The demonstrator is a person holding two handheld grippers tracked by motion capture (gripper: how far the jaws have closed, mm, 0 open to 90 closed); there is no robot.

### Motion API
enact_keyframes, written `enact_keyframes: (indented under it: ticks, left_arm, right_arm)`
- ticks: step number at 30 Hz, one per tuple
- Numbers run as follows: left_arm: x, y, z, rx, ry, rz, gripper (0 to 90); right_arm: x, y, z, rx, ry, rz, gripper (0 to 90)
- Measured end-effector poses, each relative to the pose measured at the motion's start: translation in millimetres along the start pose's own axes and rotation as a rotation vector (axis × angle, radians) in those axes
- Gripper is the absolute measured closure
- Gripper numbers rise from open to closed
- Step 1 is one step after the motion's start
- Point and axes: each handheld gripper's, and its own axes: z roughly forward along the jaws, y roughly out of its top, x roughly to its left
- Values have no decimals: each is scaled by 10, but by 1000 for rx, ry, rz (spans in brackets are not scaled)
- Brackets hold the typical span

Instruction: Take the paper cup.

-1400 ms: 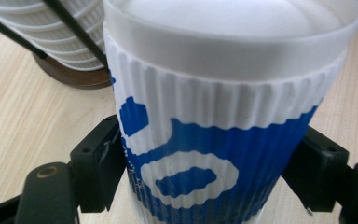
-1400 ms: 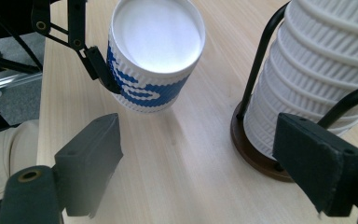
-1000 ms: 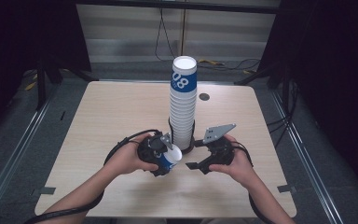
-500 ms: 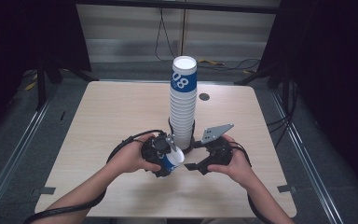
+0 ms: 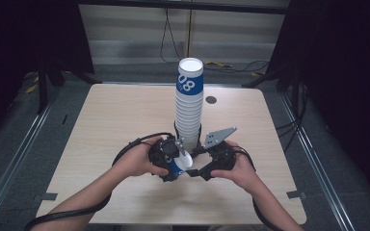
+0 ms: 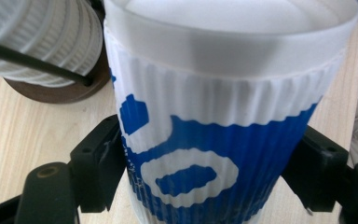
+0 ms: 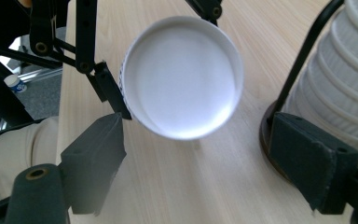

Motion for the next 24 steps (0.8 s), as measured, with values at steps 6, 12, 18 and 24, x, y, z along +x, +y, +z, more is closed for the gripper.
enact_keyframes:
  ticks: [6,12,18,24]
  left_arm:
    - [-30,15,5,-13,-10,-2,227]
    - [-27,31,-18,-25,-7,4,227]
    - [-46,74,-15,-29,-8,12,227]
    - [-36,70,-10,-33,5,18,227]
  right_arm:
    - [12,32,48,3,25,-4,194]
    - [7,32,70,-9,53,4,232]
    - [13,48,90,-19,76,11,263]
    - [18,45,95,-22,67,19,283]
